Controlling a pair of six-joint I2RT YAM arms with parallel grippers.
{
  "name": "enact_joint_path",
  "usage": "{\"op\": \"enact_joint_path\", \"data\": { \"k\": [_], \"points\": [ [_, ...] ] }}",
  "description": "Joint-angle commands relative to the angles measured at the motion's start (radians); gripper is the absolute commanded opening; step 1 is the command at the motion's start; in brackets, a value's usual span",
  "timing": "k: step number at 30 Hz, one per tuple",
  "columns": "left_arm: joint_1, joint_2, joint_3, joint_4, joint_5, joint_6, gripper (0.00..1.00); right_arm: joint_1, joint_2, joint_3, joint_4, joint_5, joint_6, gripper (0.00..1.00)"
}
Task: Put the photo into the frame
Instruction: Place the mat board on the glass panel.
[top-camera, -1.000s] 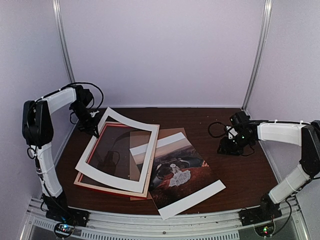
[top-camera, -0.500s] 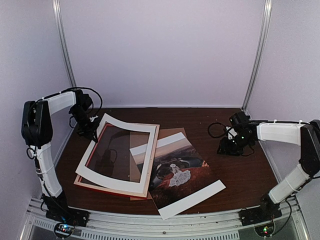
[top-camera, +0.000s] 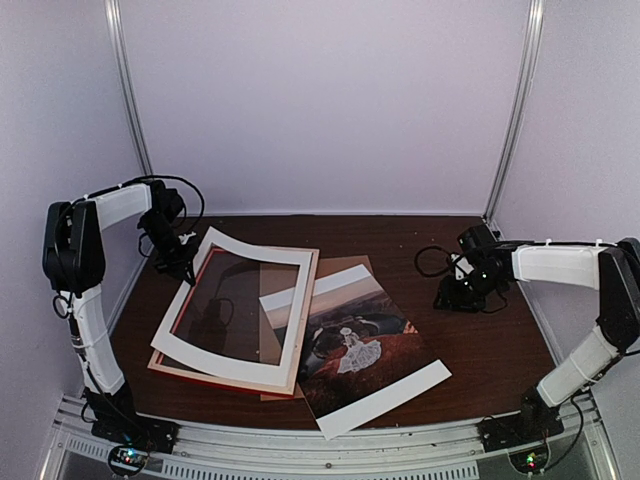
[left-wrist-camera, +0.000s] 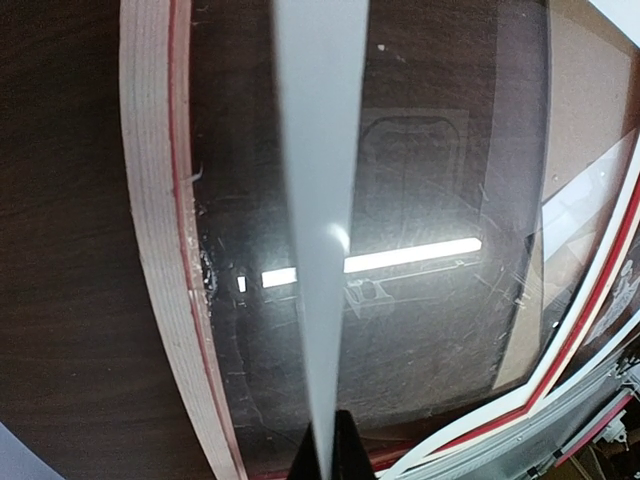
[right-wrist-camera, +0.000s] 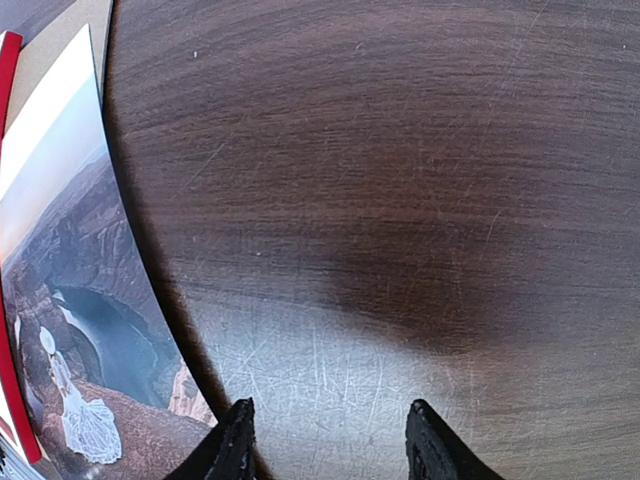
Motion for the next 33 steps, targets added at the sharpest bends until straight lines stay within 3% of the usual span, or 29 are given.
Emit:
{"op": "enact_joint_path", "data": {
  "k": [1, 22, 33],
  "points": [
    [0.007, -0.021, 0.001, -0.018, 0.009, 0.041, 0.00, 0.008, 0.016, -0.009, 0.026, -0.005, 0.003, 0.51],
    [0.004, 0.039, 0.131, -0.117, 0.016, 0.110, 0.00, 0.023, 0.045, -0.021, 0.048, 0.001, 0.013, 0.51],
    [-0.007, 0.035, 0.061, -0.056, 0.023, 0.064, 0.00, 0.028, 0.049, -0.027, 0.050, 0.003, 0.016, 0.51]
  ]
}}
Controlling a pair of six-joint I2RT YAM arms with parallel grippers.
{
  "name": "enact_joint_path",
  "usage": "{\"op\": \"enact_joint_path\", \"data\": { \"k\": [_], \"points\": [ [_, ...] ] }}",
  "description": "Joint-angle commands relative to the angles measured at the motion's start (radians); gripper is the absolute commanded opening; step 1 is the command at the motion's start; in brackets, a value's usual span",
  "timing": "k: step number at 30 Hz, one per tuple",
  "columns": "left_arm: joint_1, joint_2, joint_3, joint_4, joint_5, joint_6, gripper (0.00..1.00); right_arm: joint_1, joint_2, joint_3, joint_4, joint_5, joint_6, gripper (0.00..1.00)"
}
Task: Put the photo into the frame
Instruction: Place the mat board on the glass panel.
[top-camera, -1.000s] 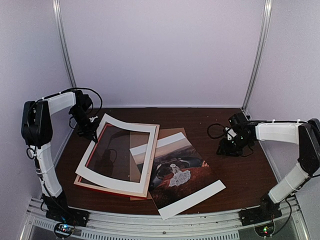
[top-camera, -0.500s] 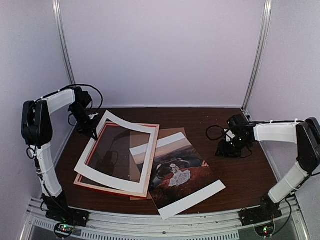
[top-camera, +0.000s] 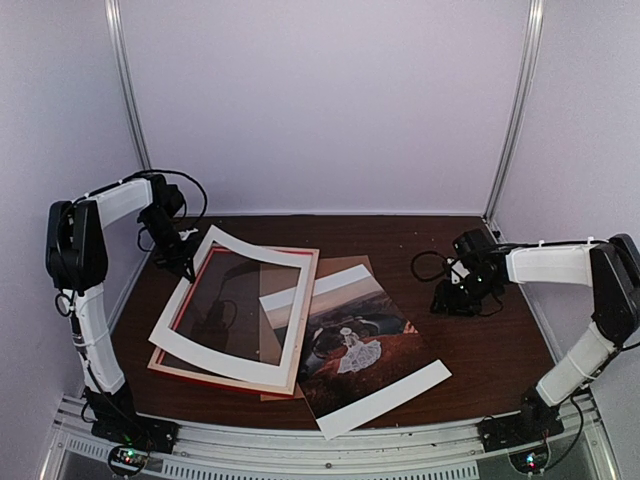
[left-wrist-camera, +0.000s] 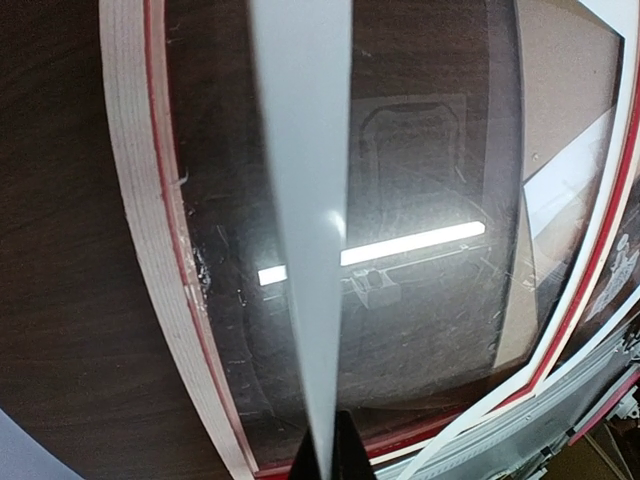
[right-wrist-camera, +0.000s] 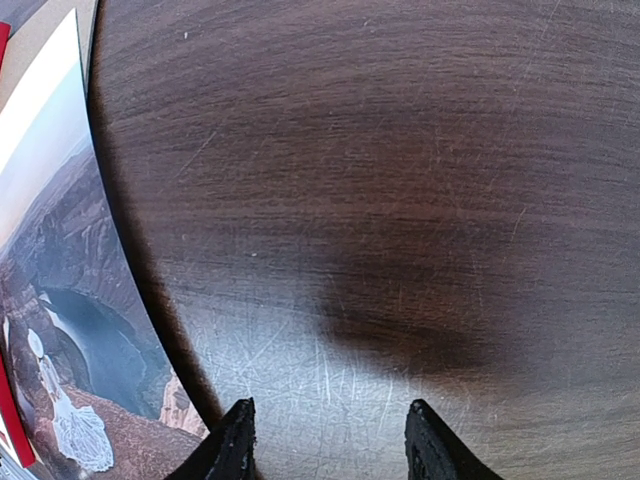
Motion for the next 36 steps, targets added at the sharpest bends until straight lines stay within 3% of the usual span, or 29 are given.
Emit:
{"op": "enact_joint_path", "data": {
  "k": [1, 6, 14, 17, 23, 36],
  "points": [
    [-0.008, 0.009, -0.030, 0.032, 0.013, -0.020, 0.00, 0.010, 0.008, -0.015, 0.014, 0.002, 0.005, 0.51],
    [-0.013, 0.007, -0.044, 0.041, -0.003, -0.028, 0.03, 0.012, 0.010, -0.014, 0.015, 0.003, 0.007, 0.51],
    [-0.015, -0.005, -0.044, 0.047, -0.055, -0.031, 0.37, 0.016, 0.007, -0.014, 0.015, 0.003, 0.009, 0.51],
    [-0.014, -0.011, -0.040, 0.049, -0.077, -0.034, 0.45, 0.020, 0.004, -0.015, 0.015, 0.004, 0.011, 0.51],
    [-0.015, -0.029, -0.034, 0.049, -0.142, -0.039, 0.54, 0.023, -0.002, -0.014, 0.013, 0.008, 0.013, 0.51],
    [-0.013, -0.001, -0.052, 0.102, -0.235, -0.066, 0.57, 0.034, -0.008, -0.003, 0.017, 0.013, 0.000, 0.51]
  ]
}}
